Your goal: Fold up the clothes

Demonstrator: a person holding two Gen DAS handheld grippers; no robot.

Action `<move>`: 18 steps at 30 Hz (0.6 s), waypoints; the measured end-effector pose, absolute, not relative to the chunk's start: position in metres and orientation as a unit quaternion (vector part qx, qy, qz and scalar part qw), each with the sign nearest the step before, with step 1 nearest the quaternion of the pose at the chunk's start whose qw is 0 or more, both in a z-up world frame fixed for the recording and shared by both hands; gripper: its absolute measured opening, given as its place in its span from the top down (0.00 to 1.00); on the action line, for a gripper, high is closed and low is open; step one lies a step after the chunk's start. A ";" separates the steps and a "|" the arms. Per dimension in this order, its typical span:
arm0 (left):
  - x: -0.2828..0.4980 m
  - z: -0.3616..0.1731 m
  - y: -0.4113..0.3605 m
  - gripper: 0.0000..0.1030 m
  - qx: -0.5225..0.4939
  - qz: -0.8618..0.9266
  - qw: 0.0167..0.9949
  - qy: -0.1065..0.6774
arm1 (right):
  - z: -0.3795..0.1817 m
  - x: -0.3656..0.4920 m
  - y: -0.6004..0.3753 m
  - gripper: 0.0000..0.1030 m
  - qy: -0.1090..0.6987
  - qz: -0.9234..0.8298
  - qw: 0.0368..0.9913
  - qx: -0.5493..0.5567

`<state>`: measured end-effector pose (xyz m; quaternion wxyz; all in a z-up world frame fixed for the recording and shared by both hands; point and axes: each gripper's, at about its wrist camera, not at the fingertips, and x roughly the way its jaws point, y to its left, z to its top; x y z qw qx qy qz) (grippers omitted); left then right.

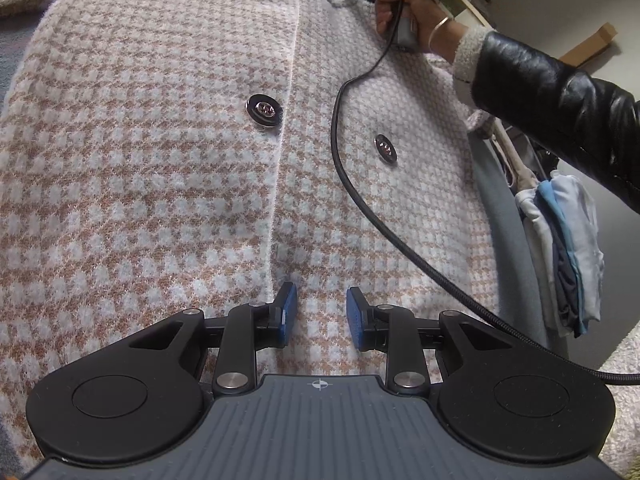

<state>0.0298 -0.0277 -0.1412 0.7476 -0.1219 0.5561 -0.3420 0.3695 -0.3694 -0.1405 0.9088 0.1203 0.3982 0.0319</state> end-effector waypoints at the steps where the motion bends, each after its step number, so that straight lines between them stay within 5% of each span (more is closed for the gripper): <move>1: 0.030 -0.141 -0.027 0.74 -0.121 -0.344 0.747 0.556 | -0.137 0.368 -0.371 0.97 0.388 0.034 0.911 0.135; 5: 0.030 -0.141 -0.025 0.74 -0.127 -0.346 0.745 0.556 | -0.105 0.337 -0.364 0.96 0.340 0.080 0.921 0.170; 11: 0.033 -0.141 -0.020 0.73 -0.134 -0.351 0.740 0.557 | -0.137 0.331 -0.312 0.97 0.409 0.140 0.893 0.128; 15: 0.032 -0.138 -0.016 0.72 -0.136 -0.357 0.740 0.553 | -0.117 0.323 -0.345 0.95 0.404 0.142 0.853 0.299; 18: 0.030 -0.133 -0.010 0.68 -0.145 -0.361 0.739 0.549 | -0.077 0.282 -0.374 0.94 0.376 0.180 0.850 0.322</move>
